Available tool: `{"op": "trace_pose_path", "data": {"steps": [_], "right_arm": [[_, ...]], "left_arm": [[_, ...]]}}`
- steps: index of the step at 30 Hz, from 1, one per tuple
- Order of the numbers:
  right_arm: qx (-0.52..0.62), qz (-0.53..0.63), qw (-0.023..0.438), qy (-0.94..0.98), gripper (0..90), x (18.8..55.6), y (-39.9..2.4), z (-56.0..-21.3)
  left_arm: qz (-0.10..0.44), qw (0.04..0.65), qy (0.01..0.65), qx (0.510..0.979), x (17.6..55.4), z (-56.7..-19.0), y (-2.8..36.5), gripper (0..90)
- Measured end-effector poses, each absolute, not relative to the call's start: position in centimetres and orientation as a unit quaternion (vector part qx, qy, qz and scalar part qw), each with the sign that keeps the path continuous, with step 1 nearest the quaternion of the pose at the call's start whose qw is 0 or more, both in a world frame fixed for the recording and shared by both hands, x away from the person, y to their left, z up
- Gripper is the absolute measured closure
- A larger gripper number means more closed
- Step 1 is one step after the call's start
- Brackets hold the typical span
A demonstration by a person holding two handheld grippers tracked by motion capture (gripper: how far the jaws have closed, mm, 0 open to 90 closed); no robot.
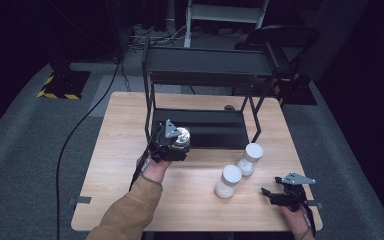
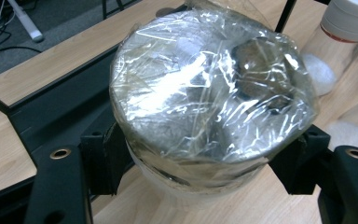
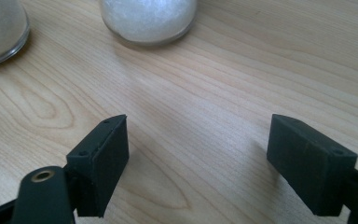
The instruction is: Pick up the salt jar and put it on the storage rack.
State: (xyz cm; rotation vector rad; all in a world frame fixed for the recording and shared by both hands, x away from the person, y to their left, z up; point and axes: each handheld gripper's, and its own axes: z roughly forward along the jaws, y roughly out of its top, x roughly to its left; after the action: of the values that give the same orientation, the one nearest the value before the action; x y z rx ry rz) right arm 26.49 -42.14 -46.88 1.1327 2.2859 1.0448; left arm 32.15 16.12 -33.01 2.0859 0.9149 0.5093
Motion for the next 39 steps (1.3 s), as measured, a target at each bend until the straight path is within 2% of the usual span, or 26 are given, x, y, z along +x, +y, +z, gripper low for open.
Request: {"op": "trace_pose_path", "data": {"steps": [12,39], "right_arm": [[0.403,0.372,0.191,0.814,20.5,26.5,-42.1,-46.9],[0.403,0.372,0.191,0.814,20.5,26.5,-42.1,-46.9]], "left_arm": [[0.207,0.385,0.369,0.820,34.6,-33.3,16.0,29.6],[0.212,0.375,0.409,0.805,39.7,-37.1,16.2,29.7]]}}
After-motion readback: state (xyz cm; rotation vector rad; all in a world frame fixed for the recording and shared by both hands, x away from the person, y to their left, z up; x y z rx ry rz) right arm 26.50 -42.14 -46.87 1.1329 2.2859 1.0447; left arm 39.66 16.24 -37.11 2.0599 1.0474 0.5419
